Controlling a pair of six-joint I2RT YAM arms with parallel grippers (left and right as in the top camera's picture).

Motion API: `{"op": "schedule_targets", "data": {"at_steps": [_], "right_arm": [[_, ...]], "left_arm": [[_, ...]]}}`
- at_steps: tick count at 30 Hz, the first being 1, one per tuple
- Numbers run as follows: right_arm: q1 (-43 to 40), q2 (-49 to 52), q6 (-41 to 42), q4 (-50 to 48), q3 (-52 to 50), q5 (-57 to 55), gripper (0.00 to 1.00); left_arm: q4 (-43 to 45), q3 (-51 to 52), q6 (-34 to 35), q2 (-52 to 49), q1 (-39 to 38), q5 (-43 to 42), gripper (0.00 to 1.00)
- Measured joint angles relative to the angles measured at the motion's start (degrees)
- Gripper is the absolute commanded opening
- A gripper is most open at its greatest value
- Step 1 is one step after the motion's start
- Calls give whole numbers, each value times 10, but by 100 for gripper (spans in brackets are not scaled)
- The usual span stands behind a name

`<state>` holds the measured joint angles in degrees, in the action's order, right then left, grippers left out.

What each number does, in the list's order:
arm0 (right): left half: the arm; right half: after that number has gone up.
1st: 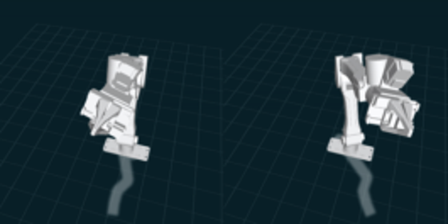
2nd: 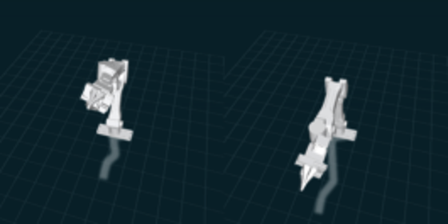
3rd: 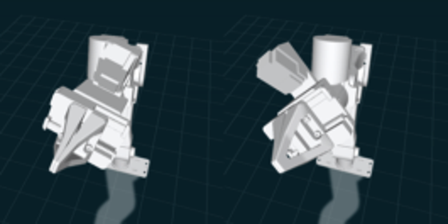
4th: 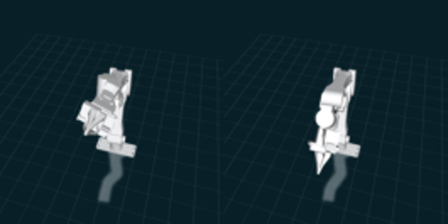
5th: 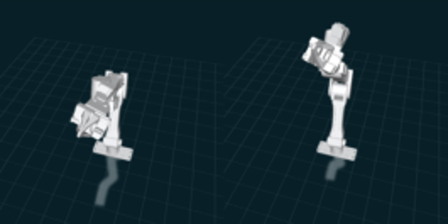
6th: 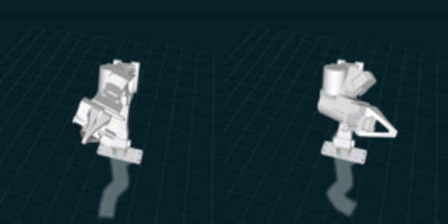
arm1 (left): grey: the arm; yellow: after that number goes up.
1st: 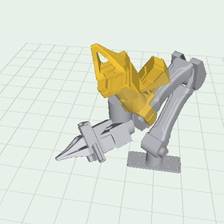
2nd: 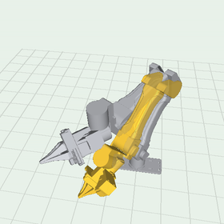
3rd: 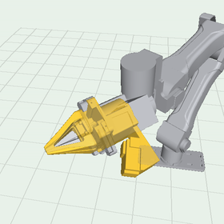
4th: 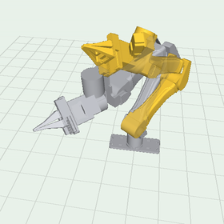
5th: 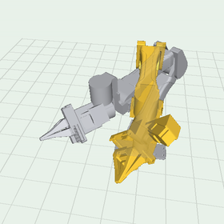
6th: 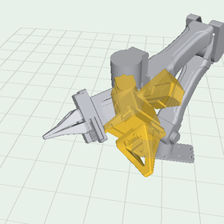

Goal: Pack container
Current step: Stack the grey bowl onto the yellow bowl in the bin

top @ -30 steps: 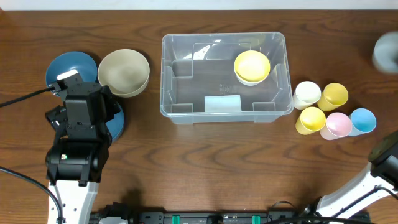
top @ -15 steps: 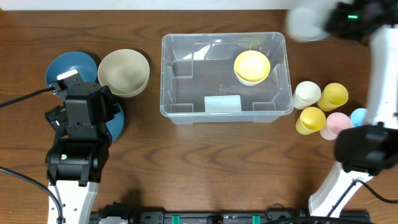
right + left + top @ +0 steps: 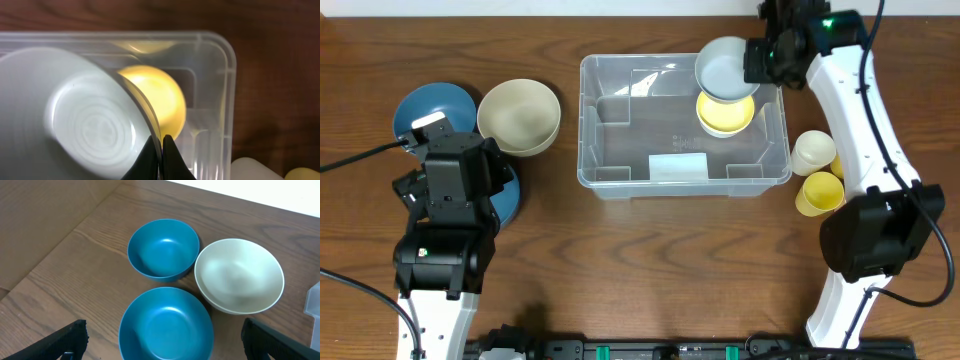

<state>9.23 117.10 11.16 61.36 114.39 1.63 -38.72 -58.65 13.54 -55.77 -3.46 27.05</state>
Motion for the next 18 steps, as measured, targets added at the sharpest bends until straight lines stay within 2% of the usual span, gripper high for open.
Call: {"op": "schedule_targets", "data": {"at_steps": [9, 10, 11, 12, 13, 15, 18], "right_arm": [[-5, 0, 4, -104, -119, -17, 4], [-5, 0, 4, -111, -127, -17, 11], [-5, 0, 4, -119, -134, -17, 31], [-5, 0, 6, -124, -139, -17, 45], [-5, 0, 5, -129, -143, -17, 52], [-5, 0, 6, -132, -147, -14, 61], [-5, 0, 1, -132, -148, -15, 62]], "left_arm": [[0, 0, 0, 0, 0, 0, 98], [0, 0, 0, 0, 0, 0, 98], [0, 0, 0, 0, 0, 0, 98], [0, 0, 0, 0, 0, 0, 98], [0, 0, 0, 0, 0, 0, 98], [0, 0, 0, 0, 0, 0, 98], [0, 0, 0, 0, 0, 0, 98]]}}
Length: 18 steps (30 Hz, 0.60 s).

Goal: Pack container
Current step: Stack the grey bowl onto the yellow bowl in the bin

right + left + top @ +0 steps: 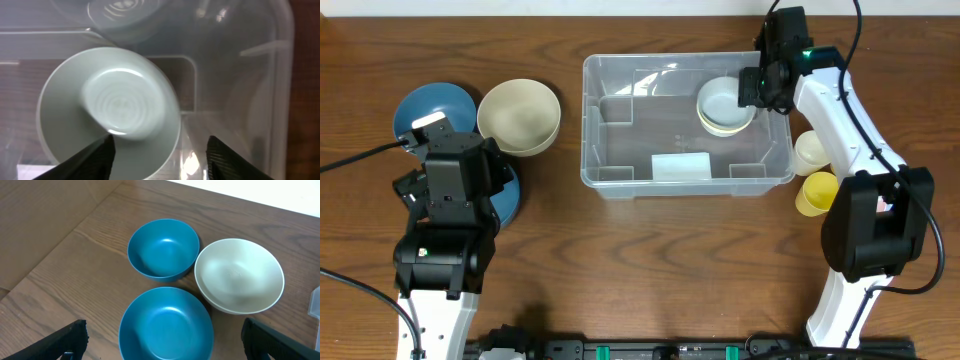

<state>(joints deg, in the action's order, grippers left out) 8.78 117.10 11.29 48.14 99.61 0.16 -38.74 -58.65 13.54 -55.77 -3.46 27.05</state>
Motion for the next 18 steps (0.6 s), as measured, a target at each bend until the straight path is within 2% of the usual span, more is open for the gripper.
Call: {"op": "schedule_targets", "data": {"at_steps": [5, 11, 18], "right_arm": [[-1, 0, -7, 24, 5, 13, 63], [0, -5, -13, 83, 60, 51, 63], [-9, -85, 3, 206, 143, 73, 72]], "left_arm": [[0, 0, 0, 0, 0, 0, 98], [0, 0, 0, 0, 0, 0, 98], [0, 0, 0, 0, 0, 0, 98]]}}
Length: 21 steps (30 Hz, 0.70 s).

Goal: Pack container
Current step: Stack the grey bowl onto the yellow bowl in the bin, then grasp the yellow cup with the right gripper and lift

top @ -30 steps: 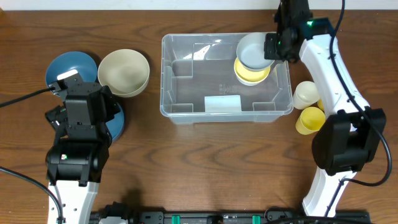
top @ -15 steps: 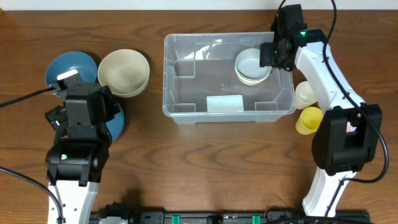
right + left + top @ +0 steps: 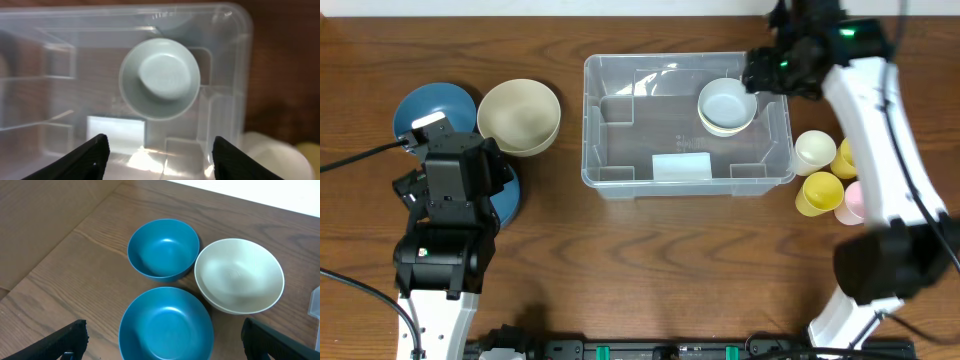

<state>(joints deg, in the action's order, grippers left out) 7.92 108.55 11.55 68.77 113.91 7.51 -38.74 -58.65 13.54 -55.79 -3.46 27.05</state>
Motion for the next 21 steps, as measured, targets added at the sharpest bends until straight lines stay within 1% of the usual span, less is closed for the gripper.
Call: {"op": "schedule_targets", "data": {"at_steps": [3, 5, 8, 12, 16, 21], "right_arm": [[-36, -50, 19, 51, 11, -4, 75], [-82, -74, 35, 77, 16, -16, 75], [-157, -82, 54, 110, 17, -36, 76], [-233, -77, 68, 132, 3, -48, 76], [-291, -77, 75, 116, -40, -50, 76], [-333, -77, 78, 40, -142, -49, 73]], "left_arm": [[0, 0, 0, 0, 0, 0, 98], [0, 0, 0, 0, 0, 0, 98], [0, 0, 0, 0, 0, 0, 98], [0, 0, 0, 0, 0, 0, 98], [0, 0, 0, 0, 0, 0, 98], [0, 0, 0, 0, 0, 0, 98]]}}
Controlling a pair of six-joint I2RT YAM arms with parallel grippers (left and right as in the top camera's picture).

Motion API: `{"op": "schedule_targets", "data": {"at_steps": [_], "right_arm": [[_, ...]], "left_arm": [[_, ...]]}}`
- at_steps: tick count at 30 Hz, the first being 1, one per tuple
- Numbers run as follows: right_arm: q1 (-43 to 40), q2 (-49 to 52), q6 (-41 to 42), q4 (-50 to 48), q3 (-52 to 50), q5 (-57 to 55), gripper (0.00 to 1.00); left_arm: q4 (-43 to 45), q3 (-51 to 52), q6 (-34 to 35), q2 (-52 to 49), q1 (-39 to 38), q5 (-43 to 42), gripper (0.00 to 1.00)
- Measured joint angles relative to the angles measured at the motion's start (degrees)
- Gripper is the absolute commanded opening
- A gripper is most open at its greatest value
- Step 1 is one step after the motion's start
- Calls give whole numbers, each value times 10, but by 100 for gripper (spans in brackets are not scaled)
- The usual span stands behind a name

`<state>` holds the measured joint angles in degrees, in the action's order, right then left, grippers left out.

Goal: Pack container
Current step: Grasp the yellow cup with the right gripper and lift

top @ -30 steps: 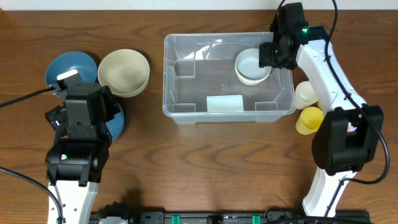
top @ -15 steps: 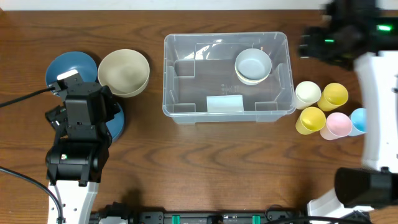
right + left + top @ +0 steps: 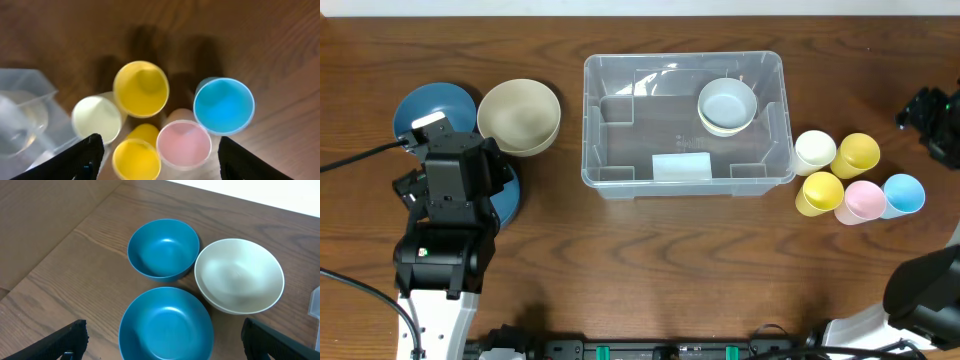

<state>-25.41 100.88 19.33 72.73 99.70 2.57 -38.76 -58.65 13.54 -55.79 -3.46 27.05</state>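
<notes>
The clear plastic container [image 3: 685, 120] stands mid-table. In its back right corner a pale grey-blue bowl [image 3: 727, 102] sits nested in a yellow bowl. Several cups stand right of it: cream [image 3: 97, 119], two yellow [image 3: 141, 89], pink [image 3: 183, 144] and blue [image 3: 223, 105]. On the left are two blue bowls [image 3: 163, 247] and a cream bowl [image 3: 239, 275]. My left gripper [image 3: 165, 345] hangs open over the nearer blue bowl [image 3: 166, 324]. Open and holding nothing, my right gripper [image 3: 165, 160] is above the cups, at the table's far right [image 3: 932, 122].
A white label [image 3: 679, 167] lies against the container's front wall. The left arm's body [image 3: 455, 180] covers most of the nearer blue bowl from above. Bare wood runs along the table's front.
My right gripper has moved from above the container's right end to the table's far right, over the cups. All the cups show now. The left arm has not moved.
My right gripper was shut on the pale bowl's rim above the yellow bowl in the container. Then it was open and the pale bowl sat in the yellow one. It then stood higher over the container, and now over the cups.
</notes>
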Motion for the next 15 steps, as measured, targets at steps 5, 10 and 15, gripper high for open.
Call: {"op": "schedule_targets", "data": {"at_steps": [5, 10, 15], "right_arm": [[-2, 0, 0, -83, -95, 2, 70], [-2, 0, 0, -144, -152, 3, 65], [-2, 0, 0, -202, -202, 3, 63]], "left_arm": [[0, 0, 0, 0, 0, 0, 98], [0, 0, 0, 0, 0, 0, 98], [0, 0, 0, 0, 0, 0, 98]]}}
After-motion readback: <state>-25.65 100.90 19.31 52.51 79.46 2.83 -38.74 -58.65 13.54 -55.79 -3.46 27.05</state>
